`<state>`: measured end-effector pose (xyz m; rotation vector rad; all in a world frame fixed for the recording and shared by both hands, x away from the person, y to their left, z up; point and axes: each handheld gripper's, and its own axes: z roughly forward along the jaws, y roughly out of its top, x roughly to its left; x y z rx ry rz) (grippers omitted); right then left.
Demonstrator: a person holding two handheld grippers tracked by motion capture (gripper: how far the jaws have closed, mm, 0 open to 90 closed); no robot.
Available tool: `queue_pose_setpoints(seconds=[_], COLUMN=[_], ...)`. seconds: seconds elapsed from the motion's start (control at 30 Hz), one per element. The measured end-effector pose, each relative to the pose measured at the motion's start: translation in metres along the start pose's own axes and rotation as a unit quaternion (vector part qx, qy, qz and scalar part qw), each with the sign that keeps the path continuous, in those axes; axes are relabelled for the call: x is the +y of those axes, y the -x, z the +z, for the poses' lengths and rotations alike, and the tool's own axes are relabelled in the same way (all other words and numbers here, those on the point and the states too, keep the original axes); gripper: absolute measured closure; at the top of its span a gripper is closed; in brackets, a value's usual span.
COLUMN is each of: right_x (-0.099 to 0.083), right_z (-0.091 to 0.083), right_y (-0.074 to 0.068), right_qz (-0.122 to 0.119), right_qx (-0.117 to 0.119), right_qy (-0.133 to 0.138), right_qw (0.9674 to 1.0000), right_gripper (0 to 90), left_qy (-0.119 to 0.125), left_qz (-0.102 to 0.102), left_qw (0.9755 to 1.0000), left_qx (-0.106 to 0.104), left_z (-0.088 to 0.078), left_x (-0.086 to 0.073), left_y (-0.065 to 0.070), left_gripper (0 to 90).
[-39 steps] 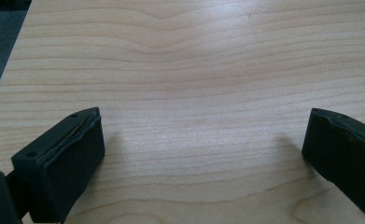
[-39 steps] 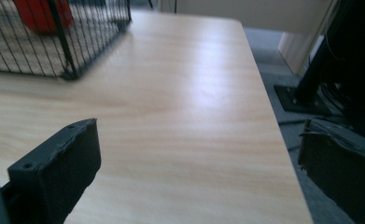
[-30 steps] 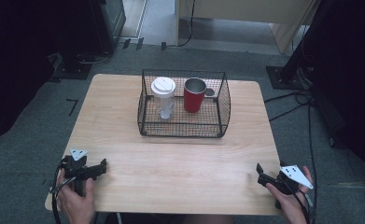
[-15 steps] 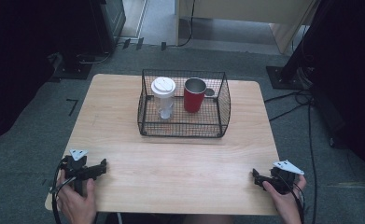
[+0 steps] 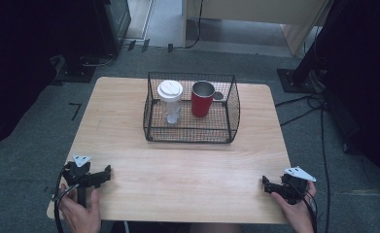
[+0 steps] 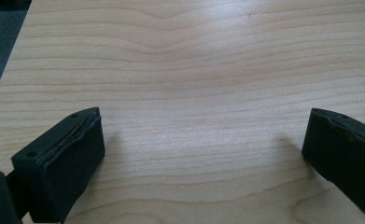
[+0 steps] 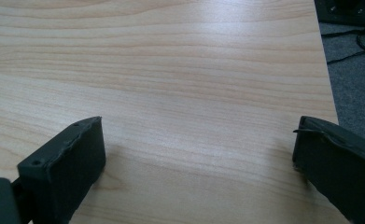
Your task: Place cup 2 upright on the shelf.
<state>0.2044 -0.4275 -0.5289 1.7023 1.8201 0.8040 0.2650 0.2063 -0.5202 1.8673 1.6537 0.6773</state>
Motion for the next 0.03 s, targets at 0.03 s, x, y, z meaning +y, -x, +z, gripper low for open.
queue_pose_setpoints(seconds=[0.03], right_x=[0.0], right_z=[-0.0001], right_y=[-0.0003], right_qz=[0.001], right_qx=[0.001], right_qy=[-0.001], right_qw=[1.0], right_gripper=[2.5], left_qy=[0.0], left_qz=[0.0], left_qw=[1.0], left_qx=[0.0], left_z=[0.0], left_x=[0.0], left_y=[0.0], left_gripper=[0.0])
